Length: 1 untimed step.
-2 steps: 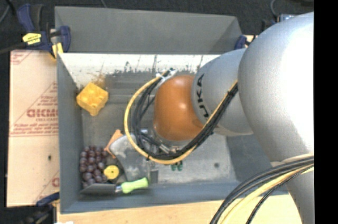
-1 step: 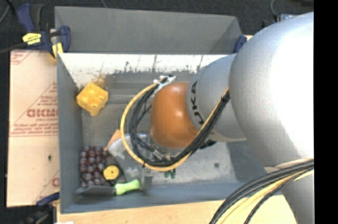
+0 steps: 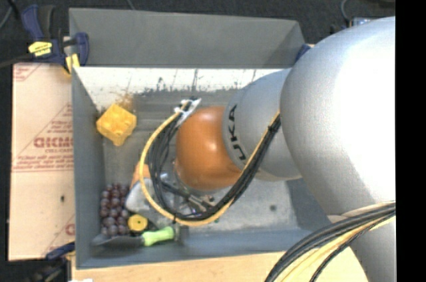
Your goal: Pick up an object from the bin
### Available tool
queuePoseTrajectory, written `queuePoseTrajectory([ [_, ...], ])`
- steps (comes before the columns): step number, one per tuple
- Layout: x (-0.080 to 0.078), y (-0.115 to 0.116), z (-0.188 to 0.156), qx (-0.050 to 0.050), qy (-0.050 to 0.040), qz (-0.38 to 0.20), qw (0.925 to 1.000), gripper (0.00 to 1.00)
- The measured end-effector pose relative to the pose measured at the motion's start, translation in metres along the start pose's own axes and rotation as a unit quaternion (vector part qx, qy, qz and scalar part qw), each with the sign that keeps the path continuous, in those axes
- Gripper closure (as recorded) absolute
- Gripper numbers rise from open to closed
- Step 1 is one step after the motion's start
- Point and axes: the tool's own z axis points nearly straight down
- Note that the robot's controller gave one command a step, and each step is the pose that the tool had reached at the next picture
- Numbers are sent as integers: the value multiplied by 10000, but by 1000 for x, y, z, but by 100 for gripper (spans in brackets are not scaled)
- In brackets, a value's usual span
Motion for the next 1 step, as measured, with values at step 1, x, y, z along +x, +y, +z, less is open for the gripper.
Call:
queuePoseTrajectory([
  [1,-24,61,3,-6,24,1458,9893,100],
])
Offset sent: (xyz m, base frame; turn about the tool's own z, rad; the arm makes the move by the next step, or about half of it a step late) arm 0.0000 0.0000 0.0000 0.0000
